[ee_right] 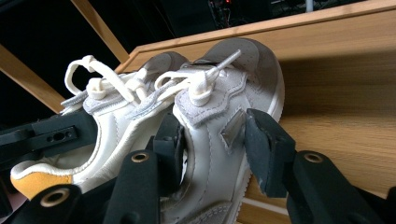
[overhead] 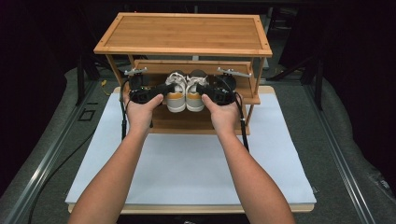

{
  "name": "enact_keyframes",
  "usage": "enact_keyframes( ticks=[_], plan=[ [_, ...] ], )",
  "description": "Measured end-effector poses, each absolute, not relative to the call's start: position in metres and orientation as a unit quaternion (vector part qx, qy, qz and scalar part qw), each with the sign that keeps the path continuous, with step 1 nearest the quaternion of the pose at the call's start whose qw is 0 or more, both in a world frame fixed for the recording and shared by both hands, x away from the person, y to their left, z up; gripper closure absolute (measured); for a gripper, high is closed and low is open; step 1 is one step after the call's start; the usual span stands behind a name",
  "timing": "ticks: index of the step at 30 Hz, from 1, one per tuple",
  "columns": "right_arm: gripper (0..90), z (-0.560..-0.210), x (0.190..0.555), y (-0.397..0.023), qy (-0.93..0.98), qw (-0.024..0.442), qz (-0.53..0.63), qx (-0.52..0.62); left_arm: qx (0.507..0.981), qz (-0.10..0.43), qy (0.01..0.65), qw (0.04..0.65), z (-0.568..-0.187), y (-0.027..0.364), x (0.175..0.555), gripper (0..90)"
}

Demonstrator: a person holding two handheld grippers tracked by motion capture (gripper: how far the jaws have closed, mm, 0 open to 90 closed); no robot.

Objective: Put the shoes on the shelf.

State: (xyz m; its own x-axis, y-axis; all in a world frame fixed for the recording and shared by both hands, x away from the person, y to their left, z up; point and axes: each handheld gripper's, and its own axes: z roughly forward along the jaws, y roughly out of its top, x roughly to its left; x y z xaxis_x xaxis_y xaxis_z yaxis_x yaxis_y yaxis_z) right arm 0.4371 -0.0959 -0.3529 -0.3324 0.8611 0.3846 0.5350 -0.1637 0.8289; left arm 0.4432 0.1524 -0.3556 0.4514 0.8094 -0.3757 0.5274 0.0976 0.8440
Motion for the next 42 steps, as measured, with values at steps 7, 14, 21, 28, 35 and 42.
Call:
enact_keyframes(
  ticks=[7, 14, 21, 28, 35, 42],
  plan=[
    [58.2, -0.356, 0.445, -0.102, 0.622, 0.144, 0.526, 0.562, 0.658, 0.12, 0.51, 0.541, -0.36, 0.149, 0.453, 59.1],
    [57.4, -0.351, 0.45, -0.1, 0.642, 0.152, 0.496, 0.565, 0.663, 0.117, 0.515, 0.531, -0.357, 0.148, 0.457, 57.8],
    [55.8, -0.352, 0.452, -0.099, 0.638, 0.153, 0.499, 0.566, 0.662, 0.123, 0.515, 0.53, -0.357, 0.147, 0.458, 56.4],
    [54.8, -0.347, 0.454, -0.099, 0.636, 0.157, 0.501, 0.566, 0.671, 0.126, 0.511, 0.522, -0.355, 0.147, 0.46, 54.6],
    [55.4, -0.345, 0.453, -0.101, 0.641, 0.151, 0.501, 0.562, 0.669, 0.119, 0.517, 0.521, -0.354, 0.146, 0.462, 53.1],
    [56.2, -0.343, 0.45, -0.103, 0.638, 0.158, 0.508, 0.557, 0.67, 0.112, 0.516, 0.522, -0.355, 0.148, 0.465, 49.8]
  ],
)
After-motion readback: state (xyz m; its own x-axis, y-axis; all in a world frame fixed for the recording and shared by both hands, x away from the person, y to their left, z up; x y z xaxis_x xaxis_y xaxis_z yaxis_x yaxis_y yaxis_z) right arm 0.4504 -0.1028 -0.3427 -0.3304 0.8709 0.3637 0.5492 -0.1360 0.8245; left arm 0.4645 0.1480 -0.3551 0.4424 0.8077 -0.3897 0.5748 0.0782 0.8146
